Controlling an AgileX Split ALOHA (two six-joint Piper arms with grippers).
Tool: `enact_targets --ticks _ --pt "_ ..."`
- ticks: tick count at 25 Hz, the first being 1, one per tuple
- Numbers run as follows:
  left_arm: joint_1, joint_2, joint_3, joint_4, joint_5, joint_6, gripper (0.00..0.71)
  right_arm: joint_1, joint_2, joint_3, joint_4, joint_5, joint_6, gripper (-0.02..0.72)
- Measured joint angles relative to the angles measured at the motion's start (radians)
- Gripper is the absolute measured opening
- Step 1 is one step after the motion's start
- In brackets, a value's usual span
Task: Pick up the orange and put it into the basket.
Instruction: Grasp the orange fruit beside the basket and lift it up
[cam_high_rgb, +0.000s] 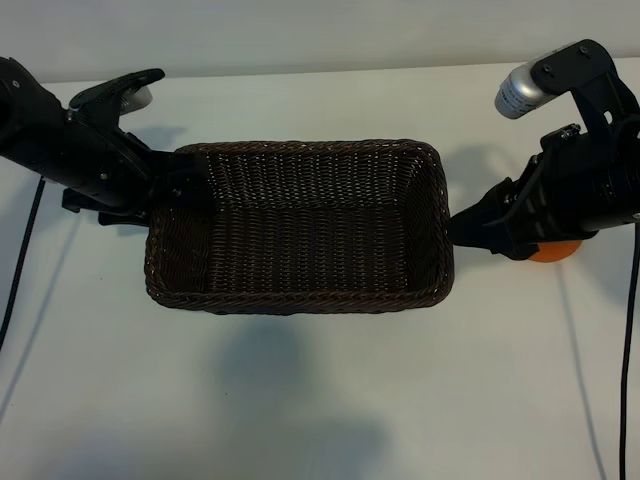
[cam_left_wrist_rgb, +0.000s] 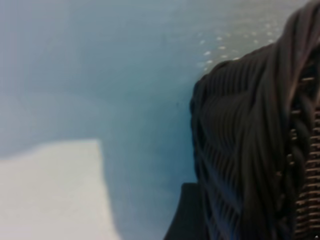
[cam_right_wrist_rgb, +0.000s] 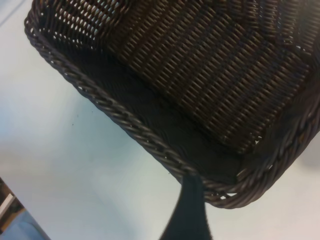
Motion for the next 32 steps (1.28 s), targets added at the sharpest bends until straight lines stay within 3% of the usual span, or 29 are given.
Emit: enact_targets --ticks 7,32 --pt "0.000 -0.066 0.000 0.098 0.002 -0.066 0.634 0.000 0.000 0.000 0.000 0.002 0.000 0.595" --pt "0.000 -0.323 0.000 0.156 0.103 -0.080 0.594 0.000 0.000 0.000 0.000 0.003 -0.001 0.595"
